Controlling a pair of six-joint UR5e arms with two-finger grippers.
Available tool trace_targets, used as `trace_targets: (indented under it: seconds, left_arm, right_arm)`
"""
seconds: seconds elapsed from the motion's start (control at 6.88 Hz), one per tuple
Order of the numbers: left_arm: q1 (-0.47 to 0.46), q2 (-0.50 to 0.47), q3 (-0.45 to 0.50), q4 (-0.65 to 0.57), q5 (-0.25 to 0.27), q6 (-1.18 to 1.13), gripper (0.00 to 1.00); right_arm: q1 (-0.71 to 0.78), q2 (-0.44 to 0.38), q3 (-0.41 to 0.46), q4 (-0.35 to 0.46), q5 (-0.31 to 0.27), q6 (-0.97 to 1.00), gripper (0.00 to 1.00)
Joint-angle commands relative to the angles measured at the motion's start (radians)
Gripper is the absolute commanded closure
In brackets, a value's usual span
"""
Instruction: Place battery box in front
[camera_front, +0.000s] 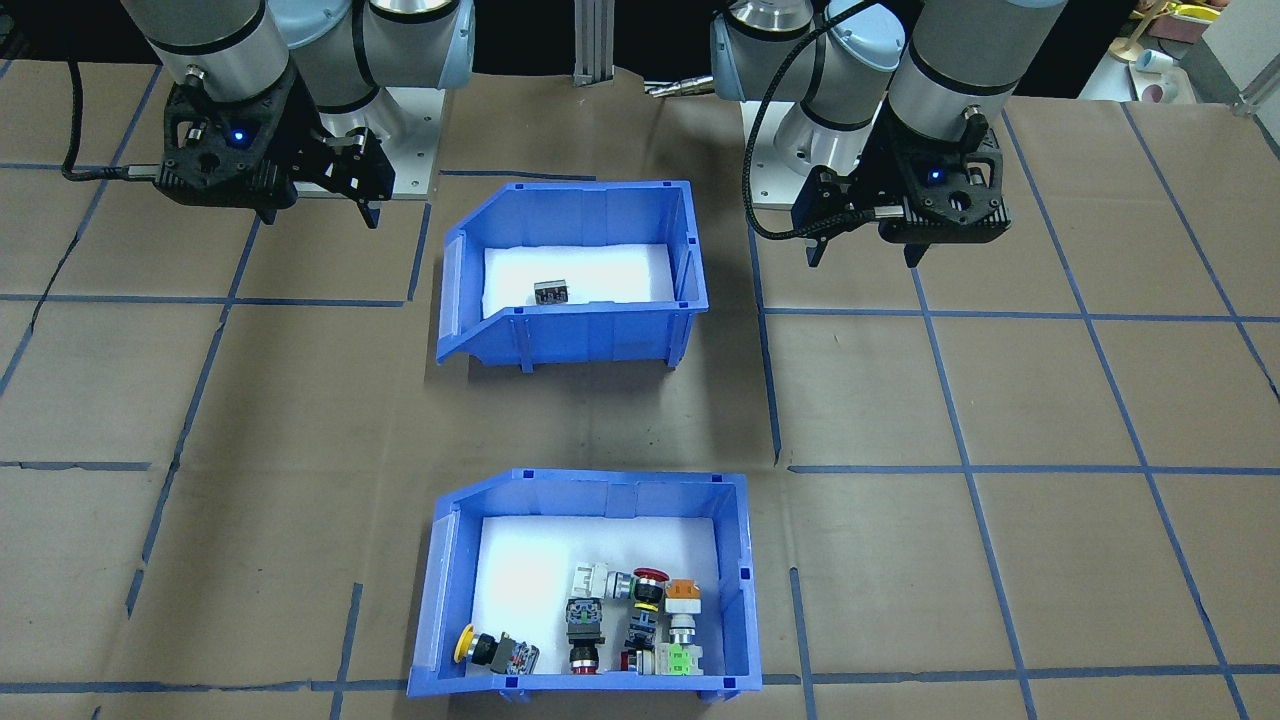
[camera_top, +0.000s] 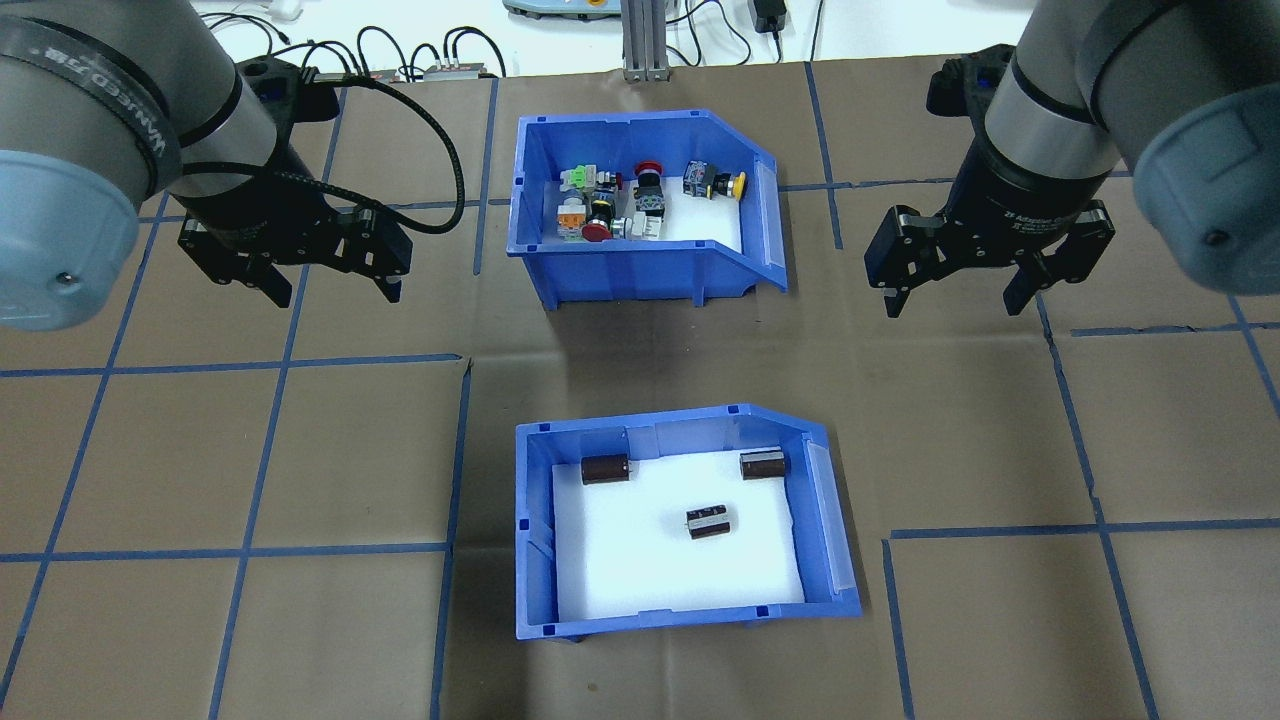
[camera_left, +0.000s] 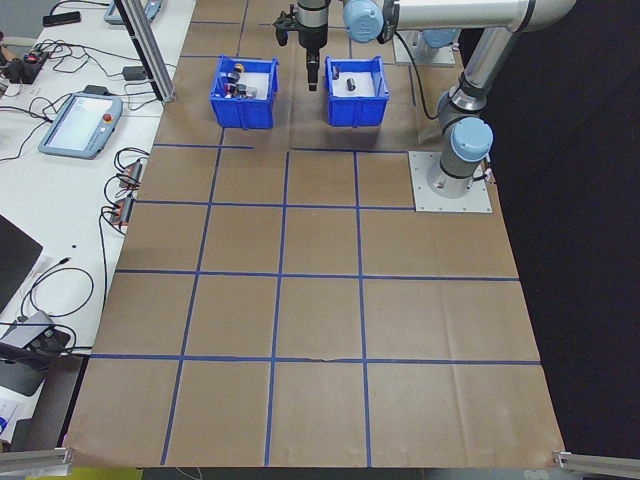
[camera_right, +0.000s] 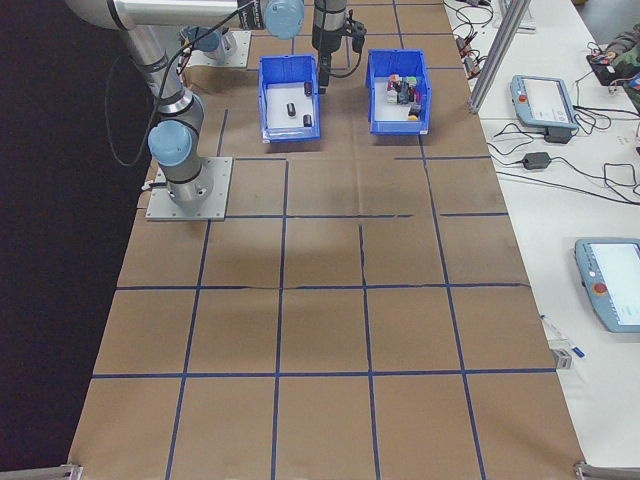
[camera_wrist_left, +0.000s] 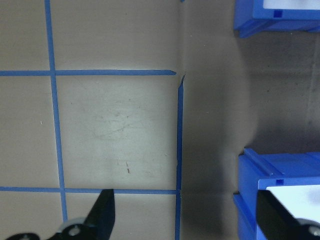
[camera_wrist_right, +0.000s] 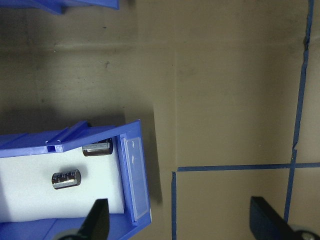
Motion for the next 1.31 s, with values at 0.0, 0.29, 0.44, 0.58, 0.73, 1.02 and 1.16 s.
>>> trace_targets:
  seconds: [0.0, 0.29, 0.44, 0.58, 0.73, 1.02, 1.16]
  left_arm:
    - [0.0, -0.001, -0.002, 0.0, 0.002, 0.001, 0.01]
    - [0.002, -0.004, -0.002, 0.002, 0.002, -0.01, 0.01]
    - [0.002, -0.007, -0.002, 0.003, 0.002, -0.023, 0.01]
    - [0.002, -0.01, -0.002, 0.003, 0.002, -0.025, 0.01]
    - [0.002, -0.01, -0.005, 0.005, -0.001, -0.04, 0.01]
    - [0.0, 0.007, -0.007, 0.009, 0.005, -0.187, 0.01]
    - [0.0, 0.007, -0.008, 0.011, 0.003, -0.221, 0.01]
  right_arm:
    - [-0.004, 0.001, 0.0, 0.0, -0.001, -0.003, 0.0]
    - [-0.004, 0.001, 0.0, -0.001, -0.006, -0.001, 0.0]
    - [-0.004, 0.001, 0.0, -0.006, 0.0, -0.001, 0.0]
    - [-0.001, 0.001, -0.006, -0.012, 0.009, -0.001, 0.0]
    - [-0.001, 0.002, -0.01, -0.015, 0.005, -0.003, 0.0]
    - [-0.001, 0.028, -0.035, -0.023, 0.0, -0.091, 0.0]
    - [-0.001, 0.076, -0.096, -0.007, -0.006, -0.134, 0.0]
